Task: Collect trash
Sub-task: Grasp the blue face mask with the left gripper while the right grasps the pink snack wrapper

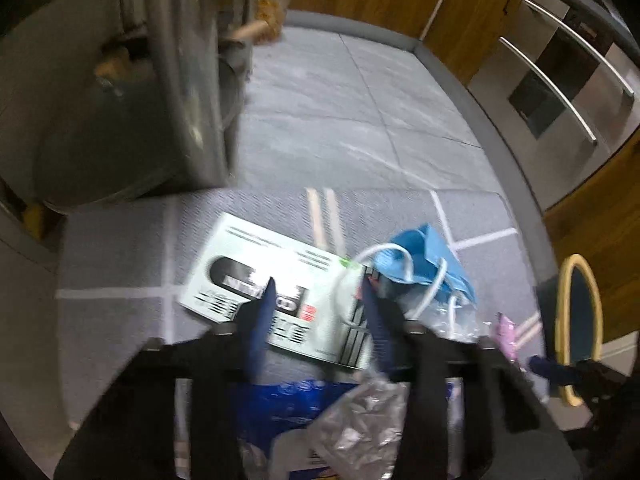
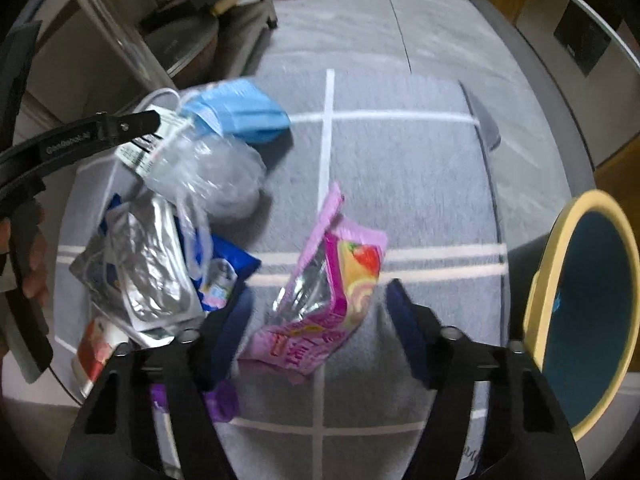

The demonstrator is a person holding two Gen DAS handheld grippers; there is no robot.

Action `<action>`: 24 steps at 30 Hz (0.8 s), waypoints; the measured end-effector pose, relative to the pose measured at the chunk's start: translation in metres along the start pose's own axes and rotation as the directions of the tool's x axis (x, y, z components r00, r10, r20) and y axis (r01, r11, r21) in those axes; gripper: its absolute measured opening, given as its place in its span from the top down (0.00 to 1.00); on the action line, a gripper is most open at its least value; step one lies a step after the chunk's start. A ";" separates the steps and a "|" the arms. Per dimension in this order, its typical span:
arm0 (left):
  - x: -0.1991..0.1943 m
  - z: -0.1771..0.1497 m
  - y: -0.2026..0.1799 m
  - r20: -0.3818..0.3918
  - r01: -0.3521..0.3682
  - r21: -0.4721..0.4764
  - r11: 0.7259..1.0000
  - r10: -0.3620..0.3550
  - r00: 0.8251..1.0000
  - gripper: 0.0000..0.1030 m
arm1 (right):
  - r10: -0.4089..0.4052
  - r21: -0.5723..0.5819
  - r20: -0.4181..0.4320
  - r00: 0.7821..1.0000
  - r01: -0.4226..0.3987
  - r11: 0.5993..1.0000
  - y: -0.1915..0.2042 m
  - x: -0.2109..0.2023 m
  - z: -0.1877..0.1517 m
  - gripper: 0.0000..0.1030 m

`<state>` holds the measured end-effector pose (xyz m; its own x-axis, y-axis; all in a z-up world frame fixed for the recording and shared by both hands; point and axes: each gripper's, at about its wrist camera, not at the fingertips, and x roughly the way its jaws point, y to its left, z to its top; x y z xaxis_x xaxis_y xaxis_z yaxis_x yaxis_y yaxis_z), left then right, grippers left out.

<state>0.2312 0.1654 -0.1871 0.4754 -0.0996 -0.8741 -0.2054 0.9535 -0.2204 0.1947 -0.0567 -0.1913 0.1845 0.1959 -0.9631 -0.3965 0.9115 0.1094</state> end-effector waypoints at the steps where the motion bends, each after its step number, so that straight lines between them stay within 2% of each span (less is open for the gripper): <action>1: 0.000 0.000 -0.003 -0.001 0.014 0.009 1.000 -0.014 1.000 0.82 | 0.003 0.008 -0.014 1.000 -0.003 1.000 -0.002 0.002 0.000 0.46; 2: -0.002 0.000 -0.007 0.001 0.025 0.022 0.999 -0.025 1.000 0.89 | 0.010 0.020 -0.030 1.000 -0.009 1.000 -0.004 0.005 -0.001 0.55; 4: -0.005 0.000 -0.016 0.010 0.039 0.050 0.998 -0.040 0.999 0.94 | 0.012 0.027 -0.036 0.999 -0.011 1.000 -0.007 0.004 -0.002 0.67; 7: -0.018 -0.001 -0.029 0.042 0.047 0.085 0.995 -0.051 0.998 0.97 | 0.024 0.025 -0.013 1.000 -0.024 0.999 -0.007 -0.003 -0.003 0.74; 11: -0.046 0.003 -0.046 0.119 0.041 0.131 0.991 -0.057 0.991 0.97 | 0.039 0.004 0.040 0.998 -0.039 0.999 -0.006 -0.020 -0.008 0.77; 16: -0.099 0.003 -0.062 0.235 0.072 0.151 0.986 -0.107 0.966 0.97 | 0.050 0.024 0.098 0.994 -0.053 0.998 -0.016 -0.043 -0.016 0.80; 24: -0.159 -0.005 -0.084 0.342 0.085 0.177 0.981 -0.142 0.929 0.97 | 0.068 0.065 0.172 0.983 -0.080 0.995 -0.031 -0.076 -0.027 0.80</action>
<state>0.1682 0.0994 -0.0317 0.7634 -0.1308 -0.6326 -0.0095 0.9769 -0.2135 0.1688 -0.1096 -0.1283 0.3090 0.3165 -0.8968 -0.3510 0.9144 0.2018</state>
